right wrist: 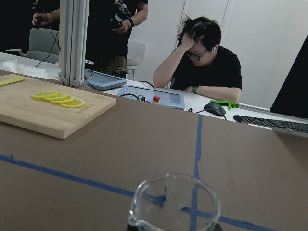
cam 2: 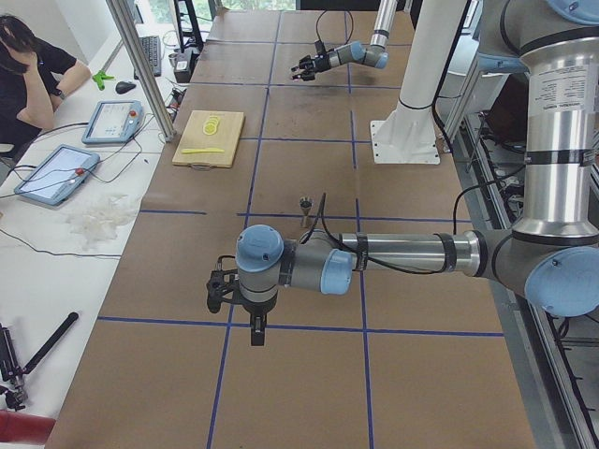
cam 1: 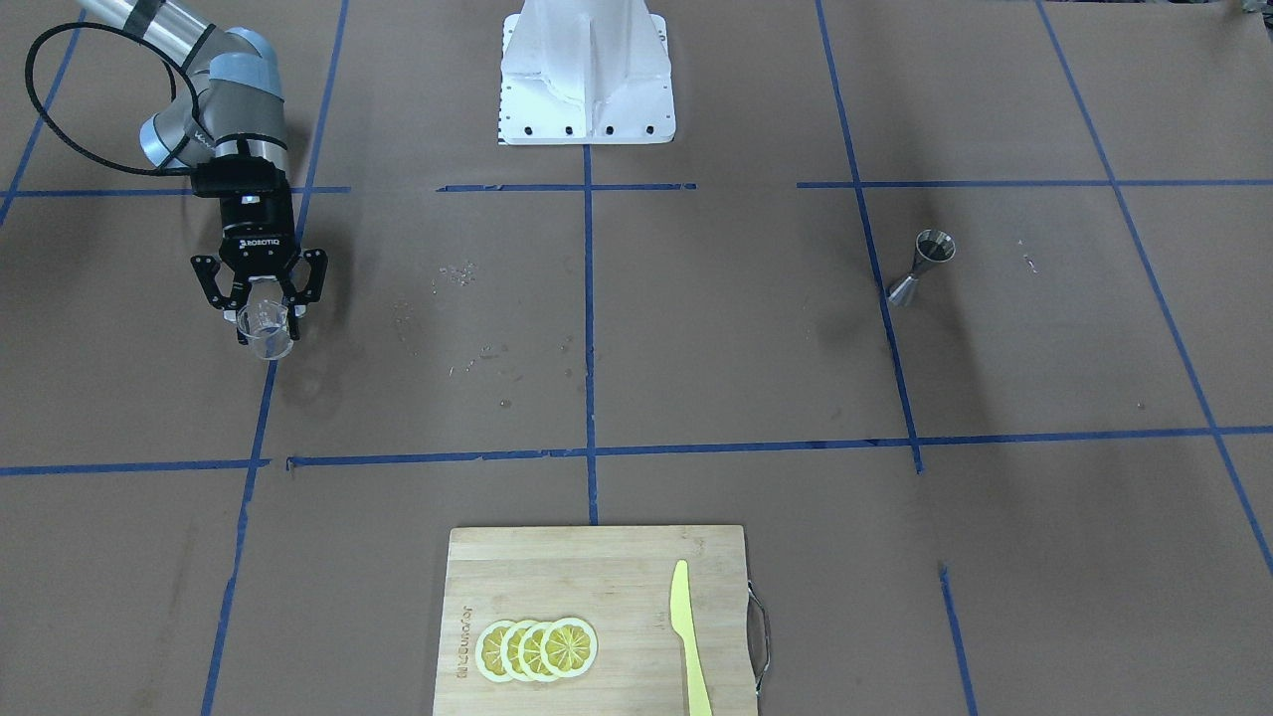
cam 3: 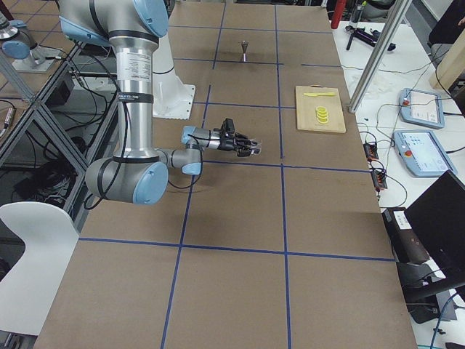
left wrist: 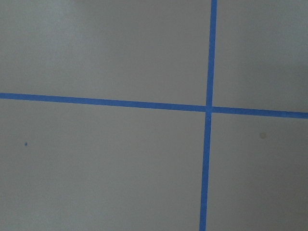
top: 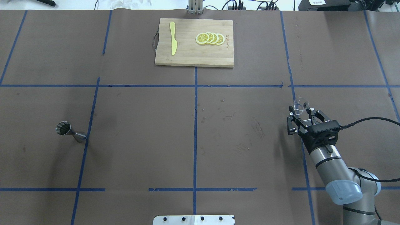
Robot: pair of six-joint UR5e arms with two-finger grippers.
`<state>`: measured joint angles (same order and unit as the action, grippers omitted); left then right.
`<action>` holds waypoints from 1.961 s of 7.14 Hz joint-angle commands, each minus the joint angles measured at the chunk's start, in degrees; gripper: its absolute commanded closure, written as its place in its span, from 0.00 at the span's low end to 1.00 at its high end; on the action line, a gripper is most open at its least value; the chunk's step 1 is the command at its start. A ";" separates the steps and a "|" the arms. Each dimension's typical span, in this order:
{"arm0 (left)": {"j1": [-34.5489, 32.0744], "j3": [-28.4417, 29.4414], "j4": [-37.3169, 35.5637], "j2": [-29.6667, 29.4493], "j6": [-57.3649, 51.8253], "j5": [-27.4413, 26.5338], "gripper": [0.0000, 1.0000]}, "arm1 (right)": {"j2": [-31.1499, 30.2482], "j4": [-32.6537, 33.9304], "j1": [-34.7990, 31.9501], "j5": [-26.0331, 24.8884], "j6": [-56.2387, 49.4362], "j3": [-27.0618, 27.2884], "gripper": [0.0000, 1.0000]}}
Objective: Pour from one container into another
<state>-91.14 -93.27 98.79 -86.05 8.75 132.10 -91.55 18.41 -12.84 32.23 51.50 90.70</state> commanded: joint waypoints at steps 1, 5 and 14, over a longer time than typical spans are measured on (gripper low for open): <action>0.00 -0.07 0.00 0.00 -0.05 0.09 0.00 | -3.54 0.05 0.36 1.35 5.09 -0.09 1.00; 0.09 0.02 0.97 0.00 -0.05 0.00 0.00 | -4.43 0.75 2.90 -0.31 11.68 -0.96 1.00; 0.09 0.02 0.97 -0.09 -0.05 0.09 0.00 | -4.34 0.75 5.37 -2.70 14.76 -1.49 0.53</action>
<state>-91.05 -93.24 99.75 -86.07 8.70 132.14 -95.90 19.16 -7.48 29.36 65.35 89.28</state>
